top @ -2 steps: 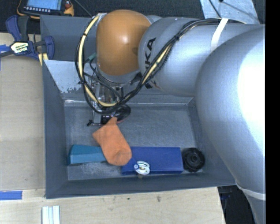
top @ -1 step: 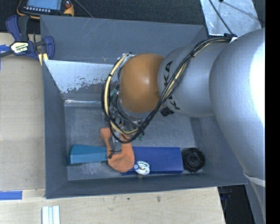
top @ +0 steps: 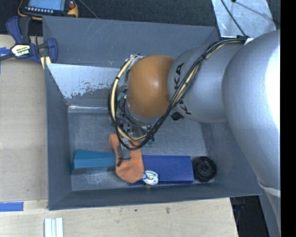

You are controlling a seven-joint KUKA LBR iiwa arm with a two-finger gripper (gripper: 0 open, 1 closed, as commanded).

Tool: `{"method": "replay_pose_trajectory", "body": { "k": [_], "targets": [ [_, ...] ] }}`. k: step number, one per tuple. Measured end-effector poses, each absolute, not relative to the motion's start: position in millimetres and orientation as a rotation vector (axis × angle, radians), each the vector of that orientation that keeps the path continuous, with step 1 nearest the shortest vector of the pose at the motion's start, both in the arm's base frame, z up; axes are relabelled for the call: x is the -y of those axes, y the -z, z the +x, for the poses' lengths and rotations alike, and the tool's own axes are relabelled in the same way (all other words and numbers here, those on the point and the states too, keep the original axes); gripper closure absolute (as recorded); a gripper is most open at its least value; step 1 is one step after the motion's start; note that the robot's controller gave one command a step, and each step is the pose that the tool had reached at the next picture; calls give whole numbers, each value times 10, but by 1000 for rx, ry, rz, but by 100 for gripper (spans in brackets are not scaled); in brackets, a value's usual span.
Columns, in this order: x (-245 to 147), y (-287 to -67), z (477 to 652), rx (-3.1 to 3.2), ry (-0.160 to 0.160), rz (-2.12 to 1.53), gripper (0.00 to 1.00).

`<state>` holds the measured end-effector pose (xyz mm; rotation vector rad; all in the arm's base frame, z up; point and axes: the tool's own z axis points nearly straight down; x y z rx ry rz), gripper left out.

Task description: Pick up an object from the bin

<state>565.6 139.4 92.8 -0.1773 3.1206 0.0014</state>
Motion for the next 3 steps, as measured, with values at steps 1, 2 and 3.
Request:
{"method": "replay_pose_trajectory", "body": {
  "k": [1,2,3],
  "targets": [
    [-1112,-984,5042,-3095,-2,-492,0],
    [-1790,-779,5153,-3124,2,-332,0],
    [-1977,-721,4992,-3109,-9,-386,100]
  ]
}}
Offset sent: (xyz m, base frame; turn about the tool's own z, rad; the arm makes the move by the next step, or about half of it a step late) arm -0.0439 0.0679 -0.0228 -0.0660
